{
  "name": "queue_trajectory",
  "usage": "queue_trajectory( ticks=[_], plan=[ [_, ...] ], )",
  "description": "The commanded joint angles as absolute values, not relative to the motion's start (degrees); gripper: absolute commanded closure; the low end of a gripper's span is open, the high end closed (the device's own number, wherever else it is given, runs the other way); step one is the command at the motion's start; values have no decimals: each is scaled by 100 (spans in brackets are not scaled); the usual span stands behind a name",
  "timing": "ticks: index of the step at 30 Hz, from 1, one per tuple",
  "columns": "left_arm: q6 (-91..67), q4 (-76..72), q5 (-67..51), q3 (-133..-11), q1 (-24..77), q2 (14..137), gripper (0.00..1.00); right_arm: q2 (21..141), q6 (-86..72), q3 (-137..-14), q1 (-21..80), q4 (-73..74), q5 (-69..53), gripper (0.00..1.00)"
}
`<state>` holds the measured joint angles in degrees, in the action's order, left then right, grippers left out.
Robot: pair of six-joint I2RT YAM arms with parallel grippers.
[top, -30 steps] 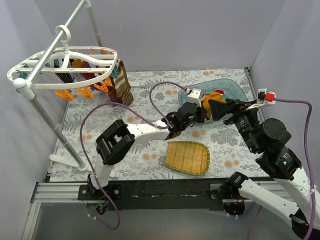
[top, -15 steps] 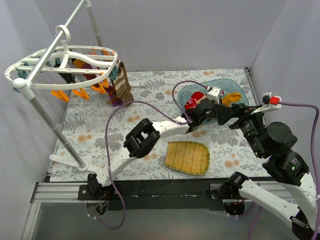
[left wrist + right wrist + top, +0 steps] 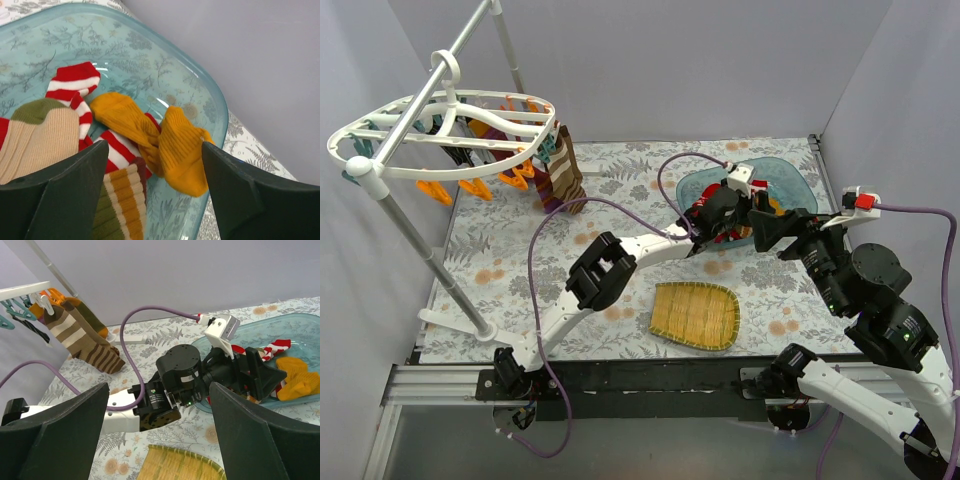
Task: Remove the socks clipped to the hanger
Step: Place the sock in the bin, then remove the sock from the hanger.
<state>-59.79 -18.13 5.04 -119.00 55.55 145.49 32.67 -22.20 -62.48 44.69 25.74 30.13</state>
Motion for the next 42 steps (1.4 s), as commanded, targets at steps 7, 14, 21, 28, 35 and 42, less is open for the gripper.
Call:
queue_trajectory(
  ticks=[7,14,21,28,35,42],
  plan=[
    [-5783,-2118,255,-10285,5572,12483,25,3094,-2206,-6021,4474,2531,3155,10],
    [-5669,-2180,246,-8615,5572,11295,25,2962,-2338,-5740,4474,2488,2927,9],
    [-5318,-1908,343,-7832,5581,10618,24,2848,-2347,-5660,4474,2408,2760,9],
    [-5028,-1661,413,-7752,5572,10415,23,2698,-2364,-5765,4474,2548,2611,9],
    [-4834,-1389,475,-7822,5572,10406,23,2602,-2434,-5713,4474,2584,2452,9],
    [-4755,-1266,571,-7805,5581,10231,23,2795,-2417,-5818,4474,2654,2356,9]
  ],
)
